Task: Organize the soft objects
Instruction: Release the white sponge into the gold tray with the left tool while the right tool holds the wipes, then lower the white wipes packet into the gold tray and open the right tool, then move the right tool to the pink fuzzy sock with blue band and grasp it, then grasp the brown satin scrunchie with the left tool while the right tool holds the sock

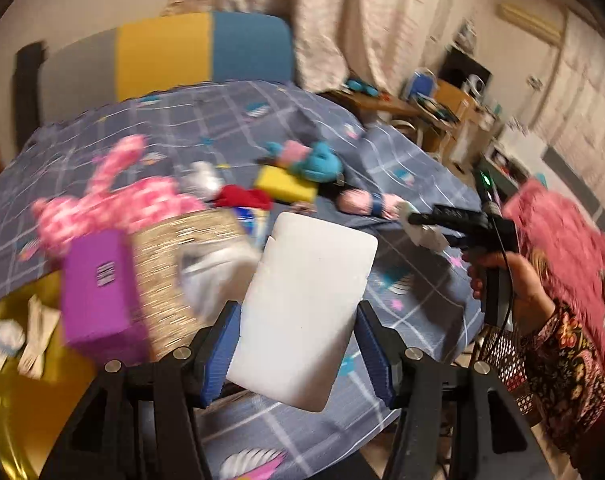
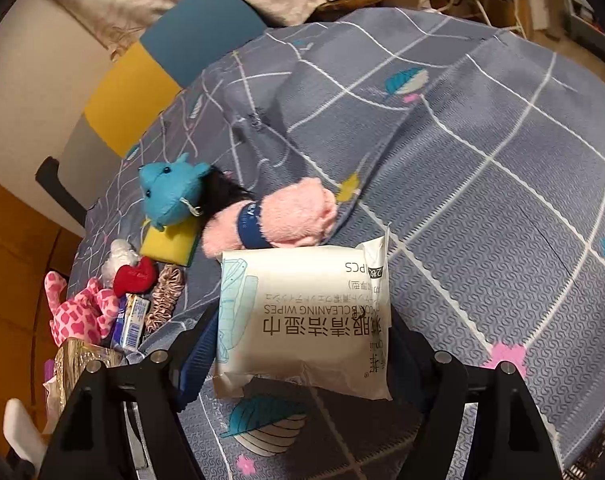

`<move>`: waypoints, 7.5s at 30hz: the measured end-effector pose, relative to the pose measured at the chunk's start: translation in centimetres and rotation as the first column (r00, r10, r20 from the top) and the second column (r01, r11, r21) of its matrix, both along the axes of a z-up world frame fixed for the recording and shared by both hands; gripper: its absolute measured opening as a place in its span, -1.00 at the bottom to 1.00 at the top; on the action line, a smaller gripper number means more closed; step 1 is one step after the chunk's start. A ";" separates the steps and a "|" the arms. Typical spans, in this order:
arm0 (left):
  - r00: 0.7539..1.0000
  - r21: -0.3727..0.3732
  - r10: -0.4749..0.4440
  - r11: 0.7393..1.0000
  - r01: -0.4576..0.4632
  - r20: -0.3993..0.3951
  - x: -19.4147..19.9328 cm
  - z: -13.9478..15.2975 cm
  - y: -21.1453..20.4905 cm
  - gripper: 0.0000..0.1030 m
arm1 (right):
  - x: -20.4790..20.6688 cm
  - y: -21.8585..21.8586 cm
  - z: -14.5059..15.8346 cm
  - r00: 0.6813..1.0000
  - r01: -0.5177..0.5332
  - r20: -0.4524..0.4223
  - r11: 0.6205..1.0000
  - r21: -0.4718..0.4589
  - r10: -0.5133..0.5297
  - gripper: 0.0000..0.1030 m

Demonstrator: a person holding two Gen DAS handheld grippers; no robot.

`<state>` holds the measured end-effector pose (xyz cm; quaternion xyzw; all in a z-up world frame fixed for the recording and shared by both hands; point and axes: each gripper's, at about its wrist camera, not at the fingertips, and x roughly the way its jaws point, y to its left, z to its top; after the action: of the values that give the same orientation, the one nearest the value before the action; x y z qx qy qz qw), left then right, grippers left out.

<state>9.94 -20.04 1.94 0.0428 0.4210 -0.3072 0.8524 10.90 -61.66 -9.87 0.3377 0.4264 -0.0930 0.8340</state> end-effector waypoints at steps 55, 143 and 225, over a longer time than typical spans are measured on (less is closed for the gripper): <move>0.750 0.174 0.638 0.770 -0.614 -0.177 9.3 -13.1 33.0 0.22 | -2.8 23.8 12.8 0.923 -0.183 0.313 0.971 -0.155 0.224 0.50; 0.843 -0.182 0.478 0.831 -0.525 -0.247 0.3 -10.5 32.0 0.36 | 2.3 48.3 11.7 0.727 -0.630 0.129 0.729 -0.266 0.675 0.63; 0.995 0.120 -0.031 0.992 0.043 -0.095 9.1 -1.9 -15.9 0.43 | 3.3 2.1 -0.2 0.987 -0.136 0.103 0.983 0.120 0.124 -0.11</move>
<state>19.03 -35.90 0.03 0.0883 0.4771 -0.2983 0.8220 14.24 -59.58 -10.11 0.3653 0.4126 0.0051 0.8344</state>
